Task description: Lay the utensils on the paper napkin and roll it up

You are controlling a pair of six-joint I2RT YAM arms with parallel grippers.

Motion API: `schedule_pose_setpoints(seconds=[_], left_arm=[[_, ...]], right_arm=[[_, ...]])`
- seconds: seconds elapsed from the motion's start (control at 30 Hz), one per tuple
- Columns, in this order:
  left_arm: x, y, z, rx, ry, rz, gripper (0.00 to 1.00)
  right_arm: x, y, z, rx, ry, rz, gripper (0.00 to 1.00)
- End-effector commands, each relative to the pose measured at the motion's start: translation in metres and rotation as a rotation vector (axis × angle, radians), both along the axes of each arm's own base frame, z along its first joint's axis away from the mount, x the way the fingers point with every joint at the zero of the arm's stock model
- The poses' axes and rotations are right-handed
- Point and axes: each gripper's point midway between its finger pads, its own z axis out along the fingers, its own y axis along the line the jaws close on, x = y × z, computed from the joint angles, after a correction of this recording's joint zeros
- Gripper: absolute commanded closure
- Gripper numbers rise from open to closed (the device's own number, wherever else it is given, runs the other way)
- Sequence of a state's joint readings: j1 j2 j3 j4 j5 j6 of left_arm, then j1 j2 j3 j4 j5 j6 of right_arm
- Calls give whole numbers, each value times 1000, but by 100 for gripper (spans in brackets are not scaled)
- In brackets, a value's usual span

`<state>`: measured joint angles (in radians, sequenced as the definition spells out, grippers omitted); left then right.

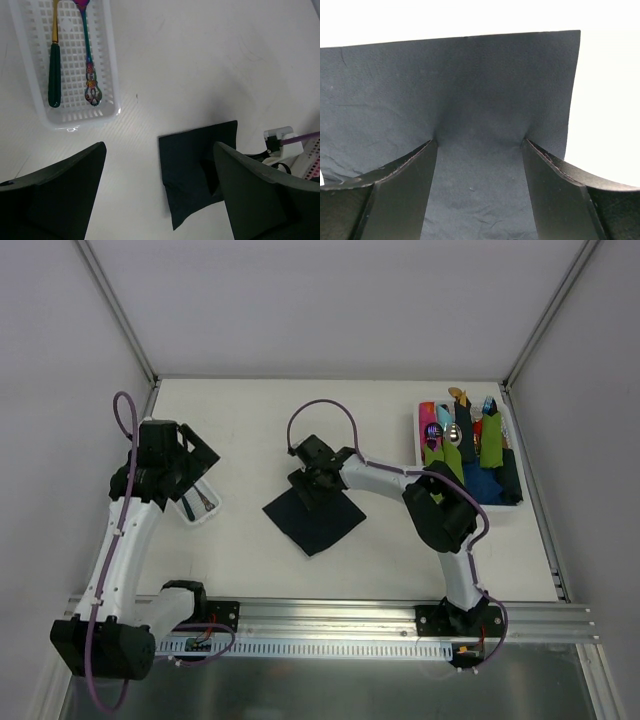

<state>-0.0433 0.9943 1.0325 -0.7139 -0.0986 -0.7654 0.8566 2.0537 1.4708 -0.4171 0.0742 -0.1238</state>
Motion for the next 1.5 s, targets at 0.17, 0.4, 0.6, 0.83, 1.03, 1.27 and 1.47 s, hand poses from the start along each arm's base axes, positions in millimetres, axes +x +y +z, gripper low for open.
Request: schedule_pose_setpoints(seconds=[0.17, 0.4, 0.6, 0.83, 1.03, 1.27, 1.47], left_arm=[[24, 39, 2, 63, 133, 62, 14], [36, 63, -19, 49, 225, 92, 35], [49, 77, -39, 76, 306, 96, 52], [68, 80, -73, 79, 399, 46, 71], [72, 85, -101, 92, 452, 43, 79], [64, 80, -157, 59, 539, 28, 79], [66, 81, -179, 74, 520, 13, 78]], right_arm=[[32, 5, 15, 16, -27, -12, 27], [26, 25, 93, 196, -58, 91, 13], [9, 37, 175, 365, -75, 141, 11], [-4, 1, 213, 413, -107, 182, 10], [-5, -50, 206, 430, -44, 121, 11], [2, -112, 206, 451, -17, 17, 12], [3, -146, 204, 493, 22, -54, 12]])
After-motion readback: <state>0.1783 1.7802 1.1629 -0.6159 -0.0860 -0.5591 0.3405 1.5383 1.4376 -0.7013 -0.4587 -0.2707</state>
